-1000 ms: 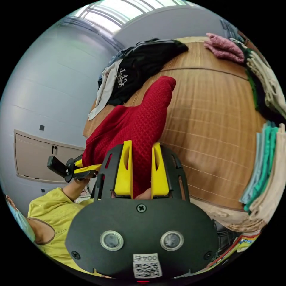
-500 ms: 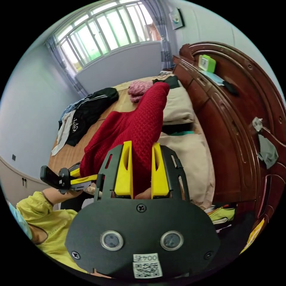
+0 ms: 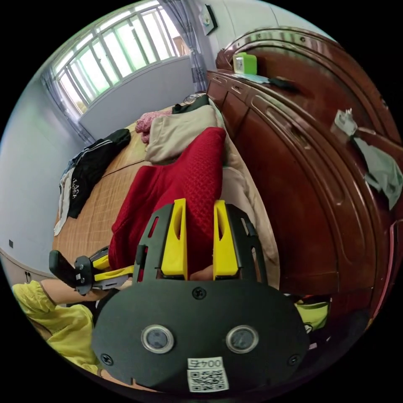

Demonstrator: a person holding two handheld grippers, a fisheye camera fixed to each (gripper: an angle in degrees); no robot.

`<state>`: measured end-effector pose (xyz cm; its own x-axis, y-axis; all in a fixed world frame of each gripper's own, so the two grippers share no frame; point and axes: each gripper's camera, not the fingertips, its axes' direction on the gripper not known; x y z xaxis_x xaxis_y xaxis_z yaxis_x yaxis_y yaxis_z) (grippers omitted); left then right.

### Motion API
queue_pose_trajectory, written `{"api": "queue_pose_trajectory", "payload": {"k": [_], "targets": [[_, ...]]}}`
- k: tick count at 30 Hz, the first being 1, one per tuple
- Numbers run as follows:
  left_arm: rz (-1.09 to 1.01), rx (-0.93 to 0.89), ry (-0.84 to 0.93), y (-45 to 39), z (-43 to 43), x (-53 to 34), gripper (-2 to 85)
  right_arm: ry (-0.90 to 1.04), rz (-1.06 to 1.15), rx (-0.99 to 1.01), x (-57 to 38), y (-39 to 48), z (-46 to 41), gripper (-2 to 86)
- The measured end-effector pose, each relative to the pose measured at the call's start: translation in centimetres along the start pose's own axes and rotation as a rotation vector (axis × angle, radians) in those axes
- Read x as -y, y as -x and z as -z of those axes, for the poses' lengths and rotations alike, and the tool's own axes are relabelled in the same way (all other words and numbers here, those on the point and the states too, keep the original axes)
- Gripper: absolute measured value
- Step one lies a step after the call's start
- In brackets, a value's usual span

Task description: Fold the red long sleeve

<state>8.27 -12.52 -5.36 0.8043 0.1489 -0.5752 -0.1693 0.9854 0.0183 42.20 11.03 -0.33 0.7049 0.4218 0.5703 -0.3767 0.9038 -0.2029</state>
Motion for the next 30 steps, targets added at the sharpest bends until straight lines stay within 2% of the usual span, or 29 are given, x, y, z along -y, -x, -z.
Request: {"api": "queue_pose_trajectory", "payload": {"k": [2,5,7,10,12,15,17,19,21,24,27,30], "targets": [[0.201,-0.179,0.083,3.6,-2.4,-1.6,12.7,0.015,-0.091,-0.013,-1.3,-2.5,-2.3,10.8],[0.328,-0.374,0.04,6.3,-2.1,-4.4,12.7,-0.062,-0.217,0.053,-3.0,-5.6,-2.7,12.5],[0.331,-0.412,0.024,7.0,-0.8,-5.6,12.2,-0.075,-0.27,0.041,-3.6,-6.4,-1.9,13.5],[0.309,-0.41,-0.024,8.7,3.1,-8.2,11.4,-0.19,-0.301,-0.096,-5.1,-4.9,1.7,13.3],[0.309,-0.392,-0.045,10.3,5.7,-10.4,10.8,-0.261,-0.226,-0.095,-6.3,-2.5,3.4,12.5],[0.321,-0.317,-0.059,13.2,10.0,-14.9,10.1,-0.236,-0.057,-0.067,-8.0,2.4,2.6,12.5],[0.343,-0.216,-0.075,15.3,13.5,-19.5,9.8,-0.11,0.024,-0.119,-8.6,5.3,-1.5,12.8],[0.364,-0.136,-0.061,16.7,15.6,-23.2,9.8,0.014,0.03,-0.191,-8.6,6.1,-5.6,13.5],[0.385,-0.034,-0.032,17.8,17.4,-27.0,9.8,-0.012,0.052,-0.264,-9.3,6.5,-7.4,14.0],[0.435,0.093,0.002,19.3,20.0,-33.4,9.5,0.007,-0.04,-0.247,-9.0,5.2,-7.1,13.1],[0.476,0.225,0.034,19.9,22.0,-39.5,8.8,-0.071,-0.086,-0.152,-10.5,5.1,-4.1,9.7],[0.496,0.325,0.085,19.8,22.1,-44.8,7.2,-0.164,-0.073,0.085,-14.2,7.2,-2.5,9.3]]}}
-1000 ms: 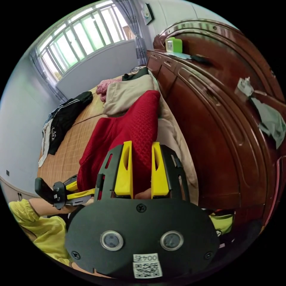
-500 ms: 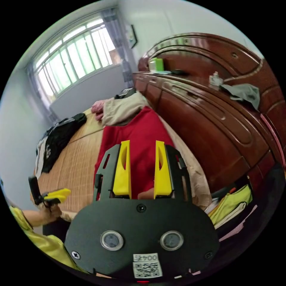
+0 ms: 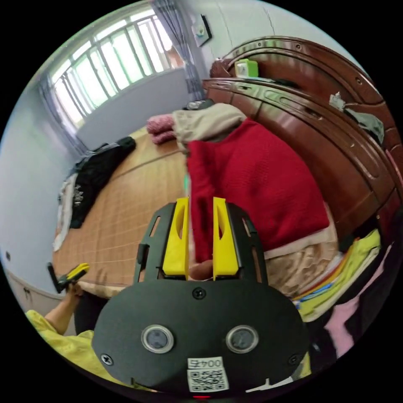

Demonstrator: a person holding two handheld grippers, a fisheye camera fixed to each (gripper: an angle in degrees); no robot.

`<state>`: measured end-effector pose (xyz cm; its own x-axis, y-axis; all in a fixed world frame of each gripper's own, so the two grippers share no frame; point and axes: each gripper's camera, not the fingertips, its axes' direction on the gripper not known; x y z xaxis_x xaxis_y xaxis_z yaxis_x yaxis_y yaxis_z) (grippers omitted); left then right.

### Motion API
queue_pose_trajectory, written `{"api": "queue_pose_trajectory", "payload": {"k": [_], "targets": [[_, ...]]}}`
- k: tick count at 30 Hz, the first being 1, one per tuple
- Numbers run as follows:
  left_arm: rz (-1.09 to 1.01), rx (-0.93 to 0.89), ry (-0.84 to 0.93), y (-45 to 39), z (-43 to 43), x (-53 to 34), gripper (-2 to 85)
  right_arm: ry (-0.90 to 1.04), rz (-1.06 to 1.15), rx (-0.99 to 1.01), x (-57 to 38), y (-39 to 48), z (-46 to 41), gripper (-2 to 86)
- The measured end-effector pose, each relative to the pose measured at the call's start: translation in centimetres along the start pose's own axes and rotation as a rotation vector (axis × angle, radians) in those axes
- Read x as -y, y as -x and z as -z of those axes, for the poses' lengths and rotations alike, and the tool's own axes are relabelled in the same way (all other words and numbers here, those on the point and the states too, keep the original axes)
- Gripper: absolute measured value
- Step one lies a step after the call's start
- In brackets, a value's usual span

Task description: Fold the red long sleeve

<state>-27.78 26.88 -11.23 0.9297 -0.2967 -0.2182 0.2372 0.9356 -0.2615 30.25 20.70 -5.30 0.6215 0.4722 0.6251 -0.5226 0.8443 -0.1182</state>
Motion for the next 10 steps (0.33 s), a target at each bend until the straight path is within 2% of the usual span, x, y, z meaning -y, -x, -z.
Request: {"api": "queue_pose_trajectory", "payload": {"k": [2,5,7,10], "targets": [[0.012,0.052,0.038,0.9,-1.9,-3.1,4.9,-0.032,-0.013,0.24,-4.8,2.1,-0.7,8.7],[0.022,0.083,0.11,1.4,-5.1,-6.2,2.7,-0.012,-0.088,0.498,-12.2,4.1,-4.7,8.0],[0.032,0.079,0.128,1.4,-6.6,-7.8,2.0,0.039,-0.148,0.589,-16.5,4.9,-7.9,7.6],[0.042,0.067,0.095,1.0,-6.9,-9.7,1.9,0.176,-0.236,0.624,-21.9,5.3,-13.3,6.8]]}}
